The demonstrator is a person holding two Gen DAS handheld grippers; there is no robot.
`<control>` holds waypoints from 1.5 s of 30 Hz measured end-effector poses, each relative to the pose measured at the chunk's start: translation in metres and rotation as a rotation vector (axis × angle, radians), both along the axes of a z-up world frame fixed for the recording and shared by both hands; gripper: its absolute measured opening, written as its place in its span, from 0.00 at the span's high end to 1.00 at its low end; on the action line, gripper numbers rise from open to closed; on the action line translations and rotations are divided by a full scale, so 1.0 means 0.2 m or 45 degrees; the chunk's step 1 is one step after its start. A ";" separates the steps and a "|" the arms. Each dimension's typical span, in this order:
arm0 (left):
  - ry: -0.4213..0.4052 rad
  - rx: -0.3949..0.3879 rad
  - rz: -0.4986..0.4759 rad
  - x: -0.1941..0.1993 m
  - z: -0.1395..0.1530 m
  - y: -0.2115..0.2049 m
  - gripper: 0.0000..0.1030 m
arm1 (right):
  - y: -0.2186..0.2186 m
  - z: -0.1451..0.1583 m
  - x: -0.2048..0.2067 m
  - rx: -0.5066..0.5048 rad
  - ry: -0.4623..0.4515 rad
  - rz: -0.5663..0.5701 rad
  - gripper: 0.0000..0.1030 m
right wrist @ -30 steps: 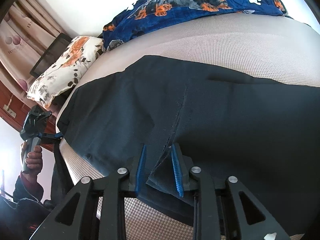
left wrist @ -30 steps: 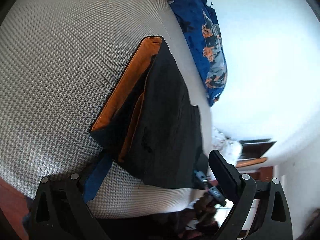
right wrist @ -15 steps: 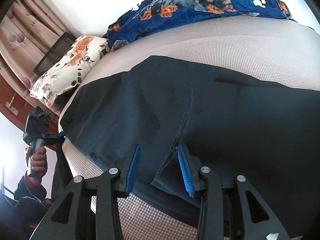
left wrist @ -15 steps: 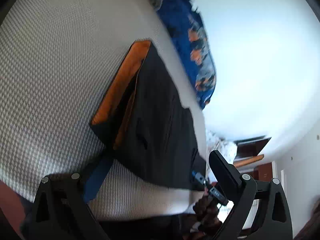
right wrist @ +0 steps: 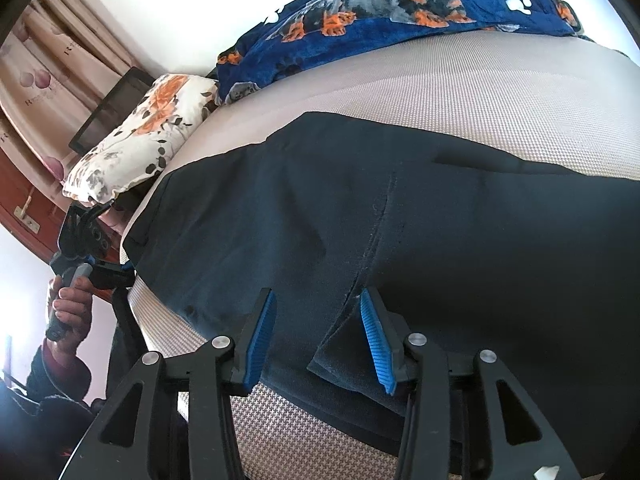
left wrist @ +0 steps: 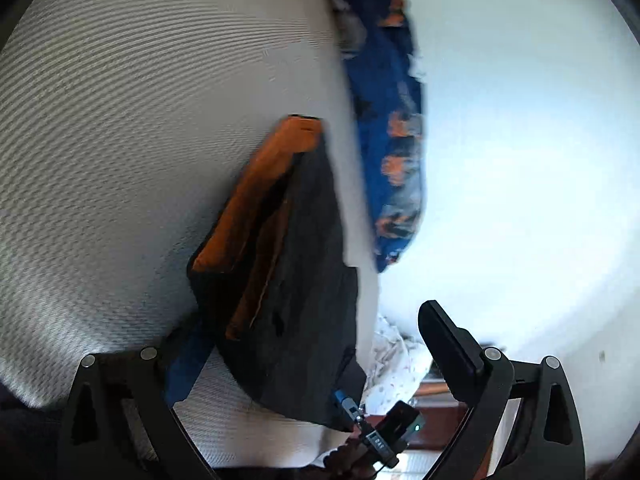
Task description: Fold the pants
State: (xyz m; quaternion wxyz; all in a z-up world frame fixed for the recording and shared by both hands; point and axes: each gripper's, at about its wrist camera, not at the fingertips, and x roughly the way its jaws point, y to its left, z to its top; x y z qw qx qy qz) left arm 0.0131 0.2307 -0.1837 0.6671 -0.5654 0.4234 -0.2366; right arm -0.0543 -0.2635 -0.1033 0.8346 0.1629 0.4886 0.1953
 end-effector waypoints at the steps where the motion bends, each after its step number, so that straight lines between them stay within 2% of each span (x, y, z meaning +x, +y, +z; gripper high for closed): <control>1: -0.036 0.036 -0.023 0.00 0.01 -0.02 0.08 | 0.00 0.00 0.00 0.001 0.000 0.000 0.60; 4: -0.092 0.137 -0.109 0.02 0.03 -0.09 0.12 | 0.00 0.00 0.00 0.000 0.000 0.000 0.59; 7: -0.153 0.297 -0.170 0.02 0.07 -0.14 0.17 | 0.00 0.00 0.00 0.005 -0.001 0.000 0.59; 11: -0.147 0.442 -0.159 0.02 0.07 -0.21 0.21 | 0.00 0.00 0.00 0.011 -0.006 0.003 0.57; 16: -0.172 0.559 -0.151 0.03 0.09 -0.29 0.23 | 0.02 0.00 -0.01 0.003 -0.015 0.011 0.55; 17: -0.178 0.579 -0.144 0.03 0.10 -0.30 0.29 | 0.02 0.00 -0.01 0.004 -0.016 0.011 0.54; 18: -0.174 0.612 -0.133 0.03 0.09 -0.29 0.50 | 0.02 0.00 -0.01 0.003 -0.016 0.012 0.54; 19: -0.158 0.661 -0.117 0.03 0.09 -0.29 0.77 | 0.02 0.00 -0.01 0.003 -0.016 0.012 0.54; 20: -0.139 0.678 -0.102 0.04 0.07 -0.28 0.77 | 0.02 0.00 -0.01 0.004 -0.016 0.010 0.54; 22: -0.112 0.619 -0.083 0.03 0.03 -0.25 0.78 | 0.02 0.00 -0.01 0.005 -0.017 0.009 0.54; 24: -0.138 0.652 -0.065 0.01 0.06 -0.26 0.79 | 0.03 0.00 -0.02 0.002 -0.020 0.011 0.54; 25: -0.174 0.686 -0.056 0.00 0.09 -0.28 0.79 | 0.03 0.00 -0.02 -0.001 -0.019 0.011 0.54; 29: -0.426 0.915 -0.064 -0.08 0.31 -0.43 0.79 | 0.03 0.01 -0.01 -0.003 -0.007 0.013 0.54; 33: -0.643 1.059 -0.100 -0.14 0.49 -0.58 0.79 | 0.01 0.04 0.03 0.058 0.023 -0.002 0.52; 36: -0.797 1.168 -0.152 -0.18 0.59 -0.74 0.79 | 0.04 0.11 0.06 0.190 0.015 0.025 0.52; 39: -0.959 1.274 -0.245 -0.24 0.65 -0.94 0.79 | 0.08 0.19 0.12 0.423 0.023 0.065 0.52; 41: -1.048 1.309 -0.317 -0.29 0.68 -1.04 0.79 | 0.11 0.25 0.17 0.594 0.044 0.094 0.52; 45: -1.169 1.339 -0.474 -0.36 0.67 -1.27 0.79 | 0.14 0.31 0.25 0.765 0.104 0.133 0.48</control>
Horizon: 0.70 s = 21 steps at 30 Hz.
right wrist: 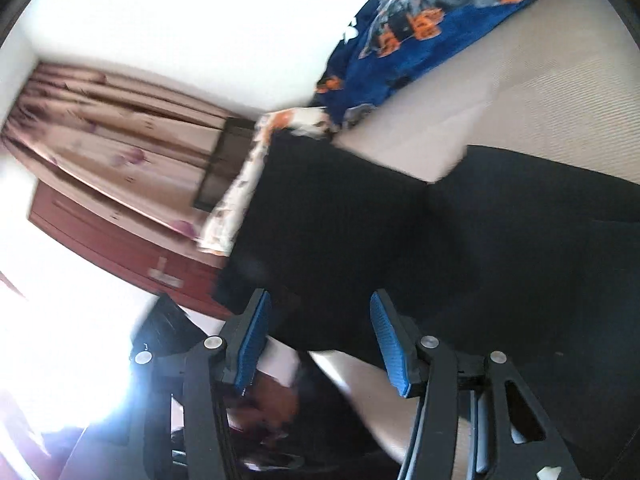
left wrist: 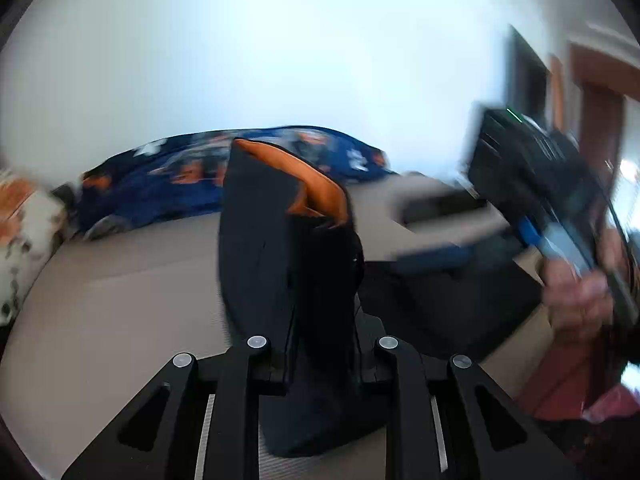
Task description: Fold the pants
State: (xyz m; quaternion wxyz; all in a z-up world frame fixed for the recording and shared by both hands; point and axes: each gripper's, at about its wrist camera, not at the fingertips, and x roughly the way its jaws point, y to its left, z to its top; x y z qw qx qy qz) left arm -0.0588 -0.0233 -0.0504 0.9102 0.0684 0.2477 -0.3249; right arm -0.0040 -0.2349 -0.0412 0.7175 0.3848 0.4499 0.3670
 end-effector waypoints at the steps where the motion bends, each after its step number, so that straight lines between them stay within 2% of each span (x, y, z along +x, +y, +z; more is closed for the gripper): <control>1: -0.006 0.025 -0.033 -0.01 -0.01 -0.05 0.79 | 0.00 0.00 0.01 0.026 0.022 0.006 0.47; 4: -0.023 0.110 -0.103 -0.04 -0.07 -0.19 0.79 | -0.04 -0.01 0.05 0.104 0.094 -0.001 0.44; 6: -0.022 0.151 -0.127 -0.04 -0.10 -0.26 0.79 | -0.07 -0.04 0.06 0.089 0.143 -0.028 0.39; 9: -0.051 0.229 -0.165 -0.05 -0.14 -0.32 0.78 | -0.12 -0.12 0.08 0.092 0.220 -0.059 0.39; 11: -0.068 0.273 -0.198 -0.09 -0.16 -0.35 0.75 | -0.16 -0.18 0.10 0.092 0.282 -0.088 0.39; 13: -0.090 0.301 -0.225 -0.11 -0.18 -0.38 0.67 | -0.18 -0.22 0.13 0.091 0.310 -0.107 0.40; 14: -0.100 0.306 -0.238 -0.12 -0.19 -0.39 0.66 | -0.18 -0.25 0.14 0.063 0.331 -0.121 0.47; 15: -0.108 0.305 -0.247 -0.13 -0.18 -0.39 0.63 | -0.18 -0.25 0.15 0.038 0.341 -0.124 0.66; 17: -0.123 0.283 -0.253 -0.15 -0.16 -0.38 0.58 | -0.17 -0.28 0.17 -0.055 0.366 -0.116 0.85; 19: -0.111 0.248 -0.253 -0.15 -0.12 -0.34 0.41 | -0.17 -0.31 0.18 -0.084 0.381 -0.105 0.85; 21: -0.117 0.189 -0.194 -0.14 -0.07 -0.27 0.29 | -0.18 -0.30 0.18 -0.123 0.355 -0.108 0.87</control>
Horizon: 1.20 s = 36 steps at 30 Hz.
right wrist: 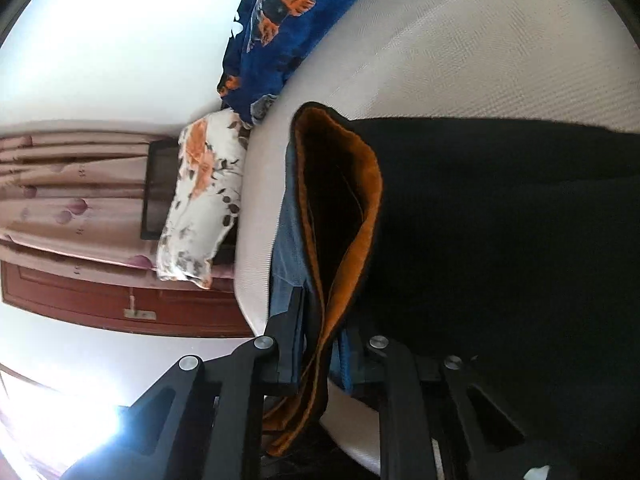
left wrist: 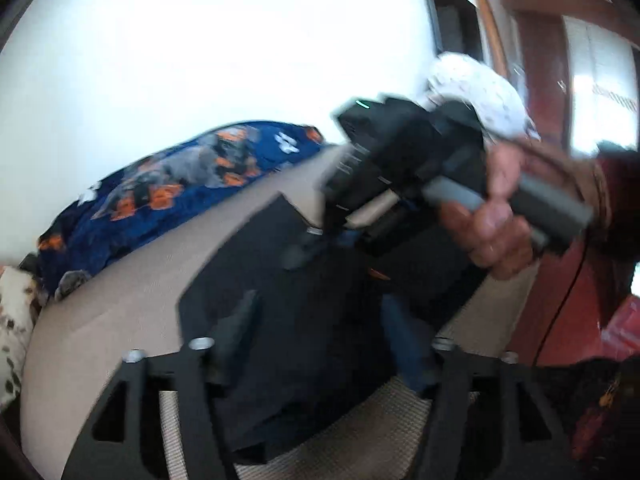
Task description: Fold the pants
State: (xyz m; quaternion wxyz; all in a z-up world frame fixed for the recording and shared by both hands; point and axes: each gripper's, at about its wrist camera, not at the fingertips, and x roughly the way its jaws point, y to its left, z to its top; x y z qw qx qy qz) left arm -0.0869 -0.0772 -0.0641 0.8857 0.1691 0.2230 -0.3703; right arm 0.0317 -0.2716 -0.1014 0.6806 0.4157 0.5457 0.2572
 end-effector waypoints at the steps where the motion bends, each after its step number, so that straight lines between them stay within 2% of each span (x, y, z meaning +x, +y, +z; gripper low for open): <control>1: 0.014 -0.034 0.022 0.01 0.03 0.04 0.27 | -0.02 0.01 -0.01 -0.017 -0.017 -0.011 0.87; 2: 0.037 -0.071 0.029 0.01 0.05 0.08 0.26 | -0.03 0.02 -0.02 -0.020 -0.032 -0.022 0.87; 4: 0.086 -0.136 0.071 0.05 0.09 0.16 0.17 | -0.08 0.04 -0.04 -0.020 -0.071 -0.041 0.88; 5: 0.098 -0.147 0.109 0.07 0.10 0.20 0.16 | -0.10 0.05 -0.05 -0.022 -0.083 -0.048 0.88; 8: 0.123 -0.115 0.182 0.14 0.09 0.24 0.15 | -0.20 0.10 -0.11 -0.039 -0.115 -0.078 0.88; 10: 0.198 -0.125 0.205 0.18 0.06 0.26 0.15 | -0.26 0.12 -0.15 -0.065 -0.128 -0.093 0.88; 12: 0.317 -0.169 0.196 0.24 0.02 0.26 0.15 | -0.37 0.15 -0.21 -0.092 -0.133 -0.131 0.88; 14: 0.381 -0.168 0.194 0.26 -0.01 0.25 0.15 | -0.47 0.15 -0.27 -0.117 -0.128 -0.176 0.88; 19: 0.460 -0.120 0.153 0.31 -0.09 0.13 0.15 | -0.74 0.14 -0.41 -0.151 -0.097 -0.311 0.88; 25: 0.531 -0.085 0.120 0.39 -0.14 0.01 0.15 | -0.97 0.07 -0.52 -0.154 -0.061 -0.430 0.88; 31: 0.589 -0.067 0.122 0.44 -0.20 -0.05 0.15 | -1.07 0.03 -0.57 -0.136 -0.058 -0.478 0.89; 36: 0.695 -0.107 0.135 0.53 -0.25 -0.07 0.15 | -1.12 0.01 -0.60 -0.139 -0.067 -0.510 0.89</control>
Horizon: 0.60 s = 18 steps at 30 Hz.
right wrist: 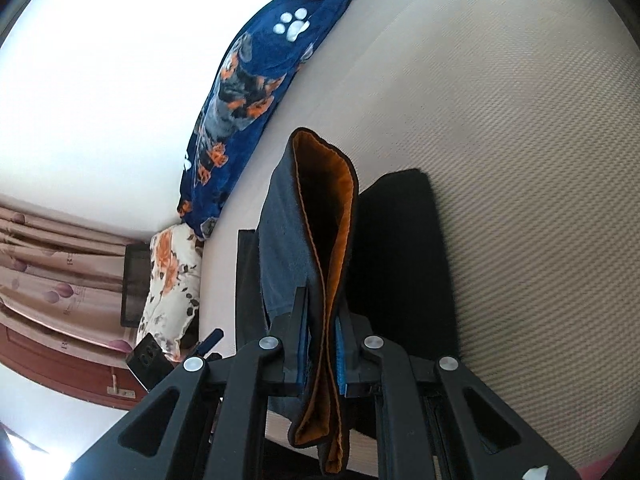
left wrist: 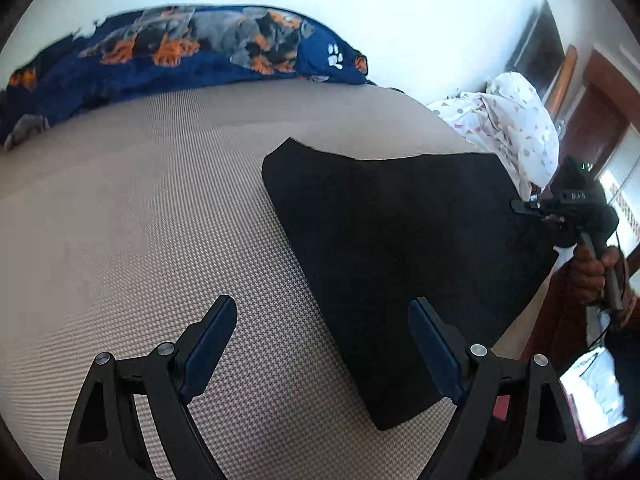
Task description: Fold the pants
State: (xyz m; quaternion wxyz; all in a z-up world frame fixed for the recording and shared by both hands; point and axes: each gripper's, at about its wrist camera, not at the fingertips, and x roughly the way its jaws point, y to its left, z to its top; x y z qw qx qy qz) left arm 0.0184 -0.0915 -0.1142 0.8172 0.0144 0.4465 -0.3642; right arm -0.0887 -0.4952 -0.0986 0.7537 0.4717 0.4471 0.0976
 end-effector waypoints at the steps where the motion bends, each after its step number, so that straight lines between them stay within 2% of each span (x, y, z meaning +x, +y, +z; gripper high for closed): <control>1: 0.011 -0.006 0.002 0.01 -0.01 0.00 0.15 | -0.02 -0.02 0.00 0.002 0.004 -0.009 0.89; 6: 0.003 0.019 -0.010 0.02 -0.02 -0.05 0.15 | -0.09 -0.09 -0.03 0.011 0.012 -0.029 0.90; 13: -0.023 0.118 -0.079 -0.01 -0.09 -0.15 0.15 | -0.17 -0.14 -0.06 -0.002 -0.018 -0.085 0.90; 16: -0.014 0.110 -0.082 0.00 -0.09 -0.16 0.15 | -0.20 -0.03 -0.11 -0.097 -0.041 -0.119 0.90; 18: -0.018 0.103 -0.086 0.00 -0.09 -0.16 0.15 | -0.21 0.05 -0.16 -0.077 -0.064 -0.112 0.88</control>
